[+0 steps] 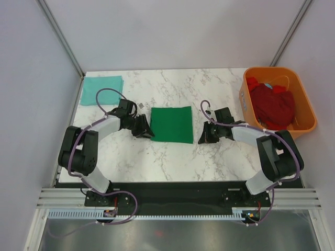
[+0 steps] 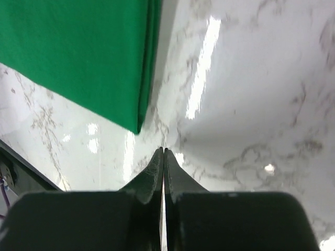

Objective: Fold and stack the t-shirts
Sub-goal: Fold the tshirt, then neatly place the folded tshirt to the corner

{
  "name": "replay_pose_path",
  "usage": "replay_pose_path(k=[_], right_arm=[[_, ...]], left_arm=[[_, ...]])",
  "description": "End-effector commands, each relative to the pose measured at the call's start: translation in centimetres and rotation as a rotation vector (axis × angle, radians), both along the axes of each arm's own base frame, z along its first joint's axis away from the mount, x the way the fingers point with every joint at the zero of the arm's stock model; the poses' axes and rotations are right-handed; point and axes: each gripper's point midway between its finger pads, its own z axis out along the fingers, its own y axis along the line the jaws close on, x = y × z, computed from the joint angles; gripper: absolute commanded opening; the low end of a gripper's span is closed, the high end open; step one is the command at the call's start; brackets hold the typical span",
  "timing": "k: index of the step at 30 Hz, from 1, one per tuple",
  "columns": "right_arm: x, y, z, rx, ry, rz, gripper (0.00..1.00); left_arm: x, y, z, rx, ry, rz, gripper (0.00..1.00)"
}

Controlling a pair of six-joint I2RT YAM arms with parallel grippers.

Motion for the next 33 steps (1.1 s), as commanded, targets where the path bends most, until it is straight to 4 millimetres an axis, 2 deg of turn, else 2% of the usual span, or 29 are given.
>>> replay_pose_path(k=[1,2,4,5,8,10,11,12,14,15,20,21,22,23,25,28,33], right_arm=[[-2.4,-0.2,0.6,0.003,0.004,-0.007,0.07],[-2.6,-0.3,0.6,0.0,0.003,-0.014,0.09],[-3.1,-0.5,0.5,0.0,0.002,-0.013,0.17],[-3.3,-0.6,0.6,-0.002,-0.003,-0.013,0.2],[-3.4,-1.1,1.0,-0.021,-0.015,-0.021,0.29],[-3.4,-1.1,1.4,-0.025,-0.023,-0.024,0.35],[-3.4,-1.1,1.9,-0.022,-0.031,-0.024,0.36],[-3.0,-1.2,2.4,-0.023,-0.046,-0.03,0.39],[-2.8,-1.2,3.3,-0.022,-0.065,-0.032,0.4],[-2.4,-1.0,3.9,-0.015,-0.079,-0.035,0.41],[-1.9,-0.7,5.3,0.001,-0.097,-0.033,0.43],[-1.6,-0.6,5.8,0.005,-0.11,-0.033,0.43],[-1.5,-0.6,5.9,0.006,-0.109,-0.036,0.44],[-1.5,-0.5,6.2,0.009,-0.114,-0.033,0.44],[-1.2,-0.4,6.6,0.01,-0.125,-0.029,0.45],[-0.9,-0.5,7.0,0.004,-0.14,-0.026,0.45],[-0.7,-0.5,7.4,0.003,-0.148,-0.028,0.46]], left_arm=[[-1.6,0.3,1.9,-0.029,-0.017,0.029,0.4],[-1.8,0.4,2.0,-0.027,-0.022,0.031,0.46],[-2.0,0.8,2.4,-0.017,-0.045,0.035,0.5],[-1.6,1.2,2.4,-0.004,-0.06,0.038,0.55],[-0.1,2.0,3.1,-0.018,-0.077,0.046,0.59],[1.7,2.5,4.0,-0.02,-0.116,0.055,0.61],[2.4,2.7,3.4,-0.002,-0.121,0.036,0.63],[4.1,2.6,4.1,-0.001,-0.158,0.025,0.64],[5.6,2.2,4.6,-0.045,-0.168,-0.007,0.64],[7.1,1.9,4.2,-0.056,-0.159,-0.01,0.64],[11.0,0.4,3.8,-0.12,-0.178,-0.074,0.64],[11.4,0.3,3.4,-0.119,-0.172,-0.075,0.64],[11.6,0.5,1.8,-0.102,-0.144,-0.066,0.64],[11.9,0.6,1.3,-0.088,-0.132,-0.054,0.61],[11.9,0.6,-0.5,-0.074,-0.1,-0.053,0.6],[11.9,0.1,-2.2,-0.078,-0.071,-0.069,0.61],[12.3,0.1,-3.5,-0.004,-0.089,-0.071,0.61]])
